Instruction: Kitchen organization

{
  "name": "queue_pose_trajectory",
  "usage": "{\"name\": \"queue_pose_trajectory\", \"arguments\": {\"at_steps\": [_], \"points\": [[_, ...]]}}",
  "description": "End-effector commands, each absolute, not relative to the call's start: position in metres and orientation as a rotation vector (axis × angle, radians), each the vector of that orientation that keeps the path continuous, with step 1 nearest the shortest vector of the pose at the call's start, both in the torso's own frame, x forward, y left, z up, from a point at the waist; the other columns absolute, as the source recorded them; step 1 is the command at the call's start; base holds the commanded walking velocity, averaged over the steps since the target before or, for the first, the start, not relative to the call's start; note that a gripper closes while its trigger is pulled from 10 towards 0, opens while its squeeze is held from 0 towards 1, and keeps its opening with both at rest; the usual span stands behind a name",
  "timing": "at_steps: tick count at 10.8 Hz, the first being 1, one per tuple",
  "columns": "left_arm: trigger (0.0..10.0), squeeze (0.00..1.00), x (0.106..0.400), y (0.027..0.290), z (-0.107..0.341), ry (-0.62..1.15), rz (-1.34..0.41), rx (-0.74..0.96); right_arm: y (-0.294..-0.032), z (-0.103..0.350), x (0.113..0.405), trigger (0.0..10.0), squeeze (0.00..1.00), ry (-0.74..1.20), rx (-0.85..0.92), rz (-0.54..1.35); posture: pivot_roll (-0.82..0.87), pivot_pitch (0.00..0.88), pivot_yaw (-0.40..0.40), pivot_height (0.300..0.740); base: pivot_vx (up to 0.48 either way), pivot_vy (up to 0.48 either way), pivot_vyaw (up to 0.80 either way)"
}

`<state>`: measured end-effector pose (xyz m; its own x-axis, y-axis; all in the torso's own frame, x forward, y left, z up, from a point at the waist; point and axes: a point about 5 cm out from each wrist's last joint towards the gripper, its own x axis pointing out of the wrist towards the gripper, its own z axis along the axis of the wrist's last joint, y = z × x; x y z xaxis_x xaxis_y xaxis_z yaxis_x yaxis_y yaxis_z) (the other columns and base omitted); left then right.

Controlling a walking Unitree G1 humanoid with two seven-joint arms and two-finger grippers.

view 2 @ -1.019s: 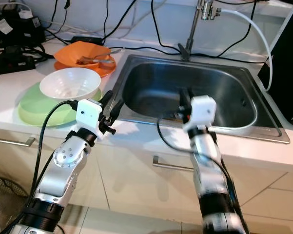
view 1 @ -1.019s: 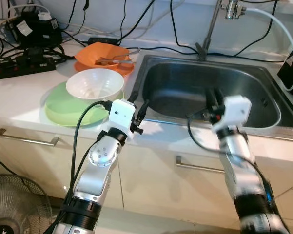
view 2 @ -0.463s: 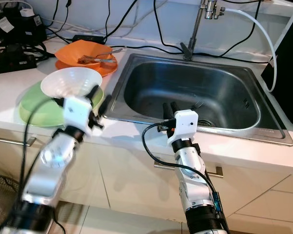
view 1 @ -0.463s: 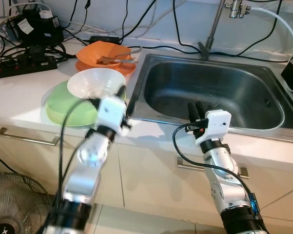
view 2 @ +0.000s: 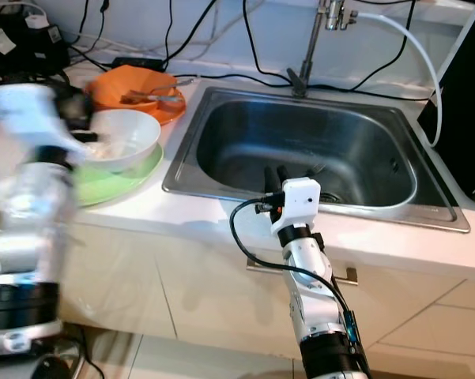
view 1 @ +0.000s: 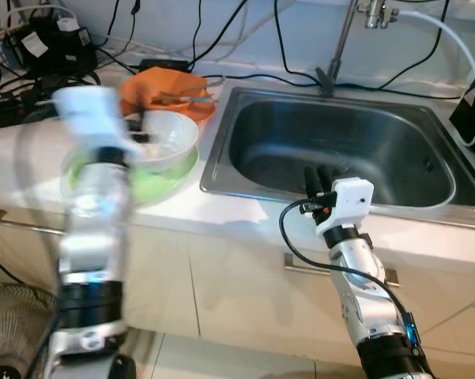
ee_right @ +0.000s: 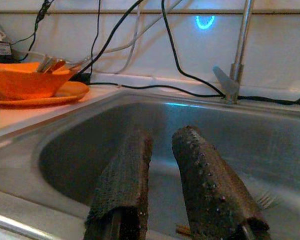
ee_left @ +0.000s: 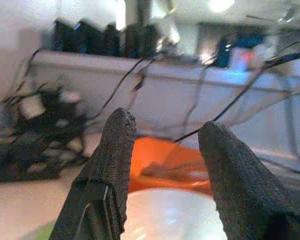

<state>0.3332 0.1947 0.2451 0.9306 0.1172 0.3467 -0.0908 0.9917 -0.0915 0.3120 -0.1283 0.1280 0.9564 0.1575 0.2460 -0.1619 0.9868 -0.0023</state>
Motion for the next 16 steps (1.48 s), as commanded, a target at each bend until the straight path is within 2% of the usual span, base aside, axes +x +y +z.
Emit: {"name": "queue_pose_trajectory", "arguments": {"at_steps": [1,3,4,5,10,16], "points": [[10.0,1.0,0.335,0.197,0.24,-0.313,0.121,-0.093,-0.127,0.135,0.316,10.0,0.0,-0.26,0.02,0.16,0.21,0.008,-0.018,0.74,0.0,0.0,0.0],[10.0,1.0,0.336,0.2,0.239,-0.223,0.089,-0.152,-0.125,0.134,0.318,10.0,0.0,-0.255,0.009,0.175,0.22,0.0,-0.021,0.74,0.0,0.0,0.0],[10.0,0.0,0.337,0.201,0.241,-0.156,0.042,-0.129,-0.125,0.135,0.319,10.0,0.0,-0.256,0.007,0.179,0.22,0.0,-0.02,0.74,0.0,0.0,0.0],[10.0,0.0,0.338,0.206,0.241,-0.125,0.059,-0.162,-0.125,0.135,0.32,10.0,0.0,-0.255,0.008,0.18,0.22,0.0,-0.019,0.74,0.0,0.0,0.0],[10.0,0.0,0.335,0.201,0.232,-0.047,0.101,-0.111,-0.127,0.135,0.322,10.0,0.0,-0.252,-0.007,0.184,0.21,0.0,-0.02,0.74,0.0,0.0,0.0],[10.0,0.0,0.33,0.215,0.209,0.053,0.288,-0.219,-0.131,0.136,0.322,10.0,0.0,-0.251,-0.012,0.175,0.21,0.019,-0.033,0.74,0.0,0.0,0.0]]}}
